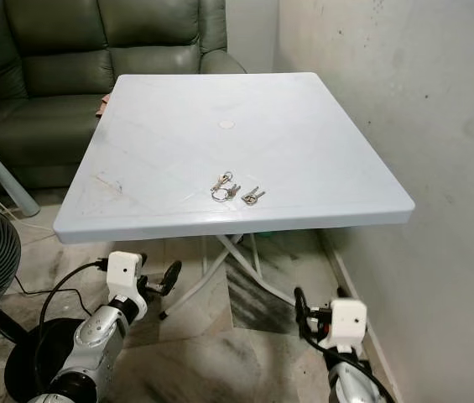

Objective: Hang keys on a hook

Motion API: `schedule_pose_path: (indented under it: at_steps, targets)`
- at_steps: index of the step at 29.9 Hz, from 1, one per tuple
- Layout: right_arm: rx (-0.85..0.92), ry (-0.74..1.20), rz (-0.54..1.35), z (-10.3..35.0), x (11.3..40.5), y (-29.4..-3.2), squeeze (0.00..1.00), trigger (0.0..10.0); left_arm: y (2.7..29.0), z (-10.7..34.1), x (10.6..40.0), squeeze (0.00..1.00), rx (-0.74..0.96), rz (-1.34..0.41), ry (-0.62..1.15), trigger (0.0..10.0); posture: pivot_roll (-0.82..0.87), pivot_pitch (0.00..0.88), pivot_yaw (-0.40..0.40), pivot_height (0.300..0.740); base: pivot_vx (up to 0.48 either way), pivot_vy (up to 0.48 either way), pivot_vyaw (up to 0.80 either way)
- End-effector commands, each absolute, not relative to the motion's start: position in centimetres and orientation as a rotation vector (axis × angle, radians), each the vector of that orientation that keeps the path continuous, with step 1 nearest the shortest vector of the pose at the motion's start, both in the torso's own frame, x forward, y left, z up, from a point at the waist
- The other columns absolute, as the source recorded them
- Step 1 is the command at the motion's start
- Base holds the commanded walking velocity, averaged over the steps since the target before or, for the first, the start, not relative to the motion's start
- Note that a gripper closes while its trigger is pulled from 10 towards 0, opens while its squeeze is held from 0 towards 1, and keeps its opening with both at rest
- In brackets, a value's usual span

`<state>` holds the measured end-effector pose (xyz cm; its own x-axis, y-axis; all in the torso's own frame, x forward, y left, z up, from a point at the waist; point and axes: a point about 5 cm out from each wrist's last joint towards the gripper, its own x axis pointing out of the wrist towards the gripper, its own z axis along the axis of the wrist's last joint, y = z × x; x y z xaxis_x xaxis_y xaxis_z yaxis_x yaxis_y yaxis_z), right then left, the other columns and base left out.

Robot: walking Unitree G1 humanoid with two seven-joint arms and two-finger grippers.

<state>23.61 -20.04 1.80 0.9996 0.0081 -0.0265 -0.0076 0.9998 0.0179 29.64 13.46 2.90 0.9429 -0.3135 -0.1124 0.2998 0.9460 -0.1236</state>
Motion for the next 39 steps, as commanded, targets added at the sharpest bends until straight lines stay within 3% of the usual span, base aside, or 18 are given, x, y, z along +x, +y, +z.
schedule_pose_path:
  at_steps: [1, 2, 18, 39]
  targets:
    - [0.033, 0.002, 0.024, 2.5, 23.9, -19.7, 0.73, 10.0, 13.6, 3.6, 29.9, 0.0, -0.105, -0.316, 0.092, 10.0, -0.06, 0.0, 0.016, 0.74, 0.0, 0.0, 0.0]
    - [0.036, -0.029, 0.034, 3.3, 24.2, -19.5, 0.0, 10.0, 13.7, 4.3, 30.3, 0.0, -0.116, -0.308, 0.06, 10.0, -0.06, 0.0, 0.016, 0.74, 0.0, 0.0, 0.0]
    - [-0.027, -0.117, 0.059, 7.7, 25.5, -18.6, 0.0, 10.0, 15.2, 10.0, 32.7, 0.0, -0.159, -0.252, -0.117, 10.0, -0.04, 0.0, 0.021, 0.74, 0.0, 0.0, 0.0]
    - [0.003, -0.125, 0.061, 9.6, 23.1, -17.6, 0.0, 10.0, 15.7, 10.0, 29.5, 0.0, -0.197, -0.225, -0.105, 10.0, -0.04, 0.0, 0.011, 0.74, 0.0, 0.0, 0.0]
